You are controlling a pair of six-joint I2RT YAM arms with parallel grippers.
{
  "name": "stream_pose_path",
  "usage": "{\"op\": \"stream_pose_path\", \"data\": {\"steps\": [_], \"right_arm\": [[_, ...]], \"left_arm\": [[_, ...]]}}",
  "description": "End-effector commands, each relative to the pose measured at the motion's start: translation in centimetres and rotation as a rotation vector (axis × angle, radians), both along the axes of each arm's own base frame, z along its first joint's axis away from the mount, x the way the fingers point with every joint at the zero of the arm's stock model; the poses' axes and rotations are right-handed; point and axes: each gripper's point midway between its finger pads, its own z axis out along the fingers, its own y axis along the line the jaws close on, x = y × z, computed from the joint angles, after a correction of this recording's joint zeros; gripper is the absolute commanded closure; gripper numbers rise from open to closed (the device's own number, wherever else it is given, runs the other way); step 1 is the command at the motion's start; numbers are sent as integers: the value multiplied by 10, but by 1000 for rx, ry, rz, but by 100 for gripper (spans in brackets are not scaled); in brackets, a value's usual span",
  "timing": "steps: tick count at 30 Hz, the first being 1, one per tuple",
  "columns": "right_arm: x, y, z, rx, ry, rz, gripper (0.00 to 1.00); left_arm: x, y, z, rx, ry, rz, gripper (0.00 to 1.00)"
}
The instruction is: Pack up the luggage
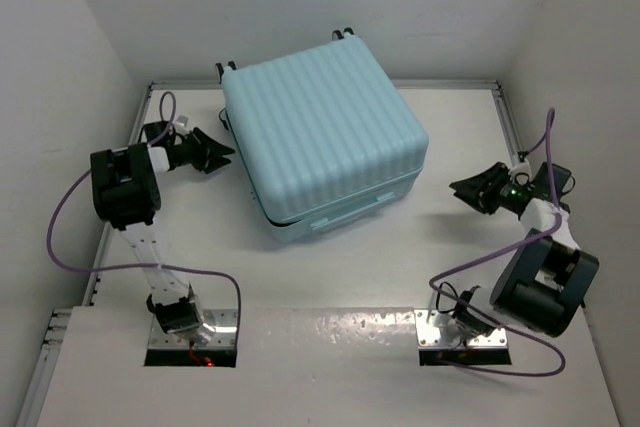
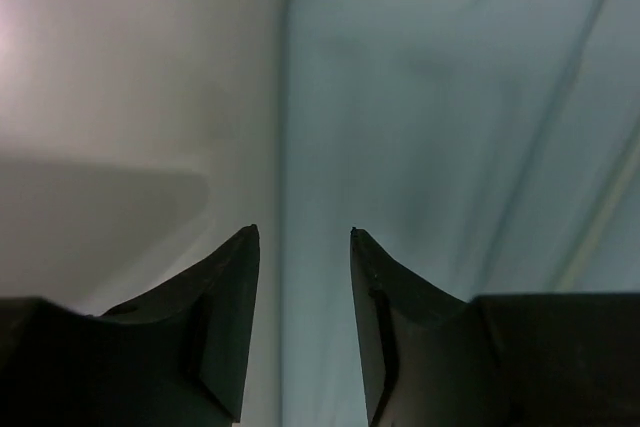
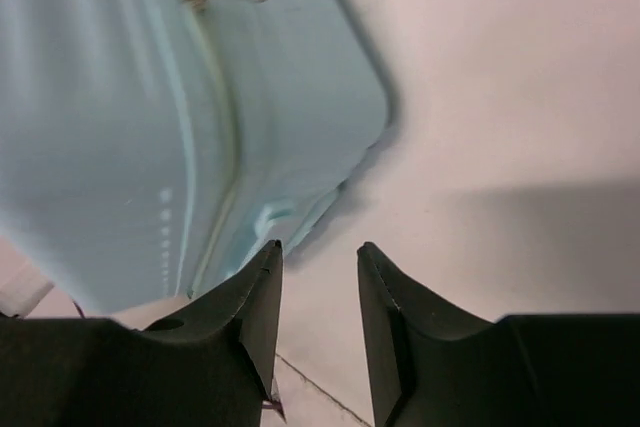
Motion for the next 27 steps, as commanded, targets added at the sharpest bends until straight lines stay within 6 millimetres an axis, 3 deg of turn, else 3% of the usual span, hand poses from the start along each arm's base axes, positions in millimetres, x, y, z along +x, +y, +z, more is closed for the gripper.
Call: {"op": "stream_pose_path", "data": {"steps": [1,2,3,5,6,7,8,9,10,12,13,14,15,16,17,18,19,20,23,24,25,27], "right_arm": [[21,-26,-18,-71,42,-77,64],[39,-40,-16,-100,14,-114,64],[47,-40,-22,-77,38,-123,64],[73,-55,-11,-102,-26,-178,63],[78,-49,-22,-99,8,-158,63],[82,-48,-23,-110,12,-144,62],[99,-47,-7,-133,-30,-118,60],[104,-45,-16,-126,-11,-101,58],[114,-36,-8,-126,-17,-69,58],[123,-28,-19,-104,16,-62,57],[136,-23,-10,-119,-37,-46,57],[142,-20,-15,-104,-33,-44,57],[150,-5,-19,-83,-32,-18,57],[155,1,-26,-64,-19,-8,57],[160,22,-31,-21,-1,27,57],[165,28,-37,-11,-4,37,57],[168,36,-38,16,9,39,57],[172,43,-33,30,-19,57,57],[158,92,-42,106,40,127,58],[148,101,-42,121,45,144,58],[133,123,-43,161,88,168,58],[113,136,-42,188,107,175,59]], "left_arm": [[56,-25,32,-43,-172,-54,56],[68,-30,34,-70,-169,-49,57],[92,-41,34,-74,-202,-75,57],[118,-53,40,-79,-257,-98,57],[128,-68,42,-86,-274,-124,57],[152,-74,48,-77,-333,-142,57],[164,-78,54,-69,-381,-154,57],[173,-82,55,-51,-422,-172,54],[192,-78,61,-21,-483,-164,47],[202,-74,63,16,-504,-140,40],[198,-68,76,21,-519,-131,37],[196,-59,81,33,-521,-104,35],[186,-40,65,36,-463,-62,32],[181,-27,69,45,-452,-30,32],[166,-4,78,72,-431,10,31],[163,9,97,90,-451,26,31],[145,16,83,89,-386,39,31],[131,23,83,94,-349,50,31],[83,51,97,134,-301,95,31],[67,56,95,135,-261,105,31],[42,65,103,140,-253,128,31],[10,64,104,124,-217,127,31]]}}
